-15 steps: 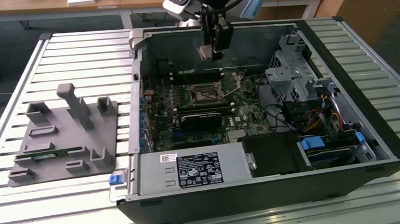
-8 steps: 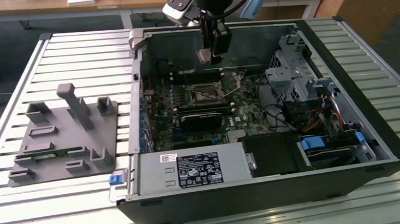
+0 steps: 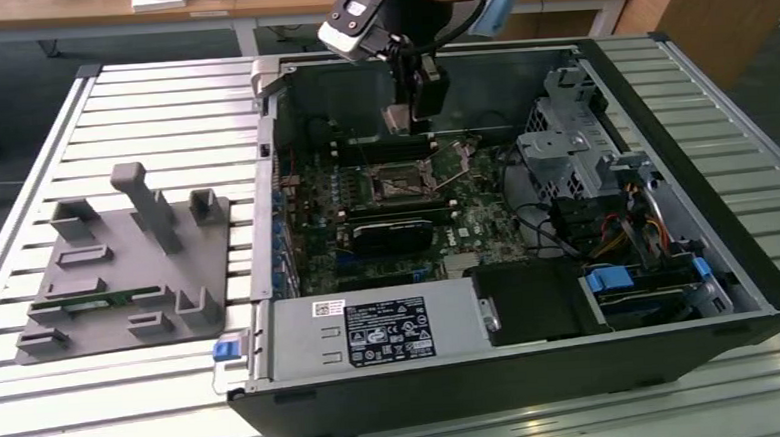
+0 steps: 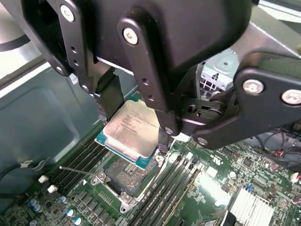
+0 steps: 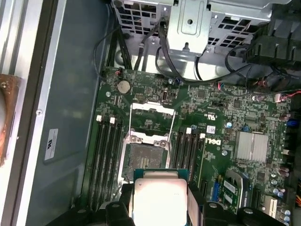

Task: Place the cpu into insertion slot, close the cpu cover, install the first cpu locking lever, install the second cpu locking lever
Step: 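Place the cpu into insertion slot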

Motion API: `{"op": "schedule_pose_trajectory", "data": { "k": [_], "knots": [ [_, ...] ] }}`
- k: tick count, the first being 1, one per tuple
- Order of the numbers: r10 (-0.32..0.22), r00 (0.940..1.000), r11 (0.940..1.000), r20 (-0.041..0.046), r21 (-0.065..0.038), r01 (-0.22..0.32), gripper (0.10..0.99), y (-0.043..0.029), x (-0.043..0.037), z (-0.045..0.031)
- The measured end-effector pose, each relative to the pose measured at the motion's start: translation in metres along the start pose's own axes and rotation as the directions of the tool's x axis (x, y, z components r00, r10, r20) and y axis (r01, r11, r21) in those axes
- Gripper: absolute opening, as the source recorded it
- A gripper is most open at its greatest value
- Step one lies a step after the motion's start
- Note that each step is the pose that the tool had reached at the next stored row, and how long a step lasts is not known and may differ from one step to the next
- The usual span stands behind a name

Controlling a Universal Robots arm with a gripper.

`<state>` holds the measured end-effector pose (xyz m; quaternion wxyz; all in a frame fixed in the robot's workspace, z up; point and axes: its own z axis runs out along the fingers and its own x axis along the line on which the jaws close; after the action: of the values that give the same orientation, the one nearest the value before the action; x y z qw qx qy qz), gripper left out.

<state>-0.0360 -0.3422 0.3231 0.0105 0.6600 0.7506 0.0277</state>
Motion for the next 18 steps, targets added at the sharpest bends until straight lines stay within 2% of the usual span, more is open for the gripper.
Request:
{"op": "schedule_pose_trajectory", "data": {
  "k": [5,8,14,18],
  "knots": [
    [0.001,1.0000,1.0000,0.0000,0.000,-0.001,0.541,-0.0002,0.0003,0.0084],
    [0.034,0.9994,0.9994,0.0019,-0.001,-0.034,0.541,-0.0004,0.0004,0.0131],
    [0.085,0.9962,0.9964,0.0160,-0.001,-0.085,0.541,-0.0006,0.0012,0.0194],
    [0.091,0.9958,0.9959,0.0165,-0.001,-0.091,0.541,0.0005,0.0049,0.0248]
  ]
}}
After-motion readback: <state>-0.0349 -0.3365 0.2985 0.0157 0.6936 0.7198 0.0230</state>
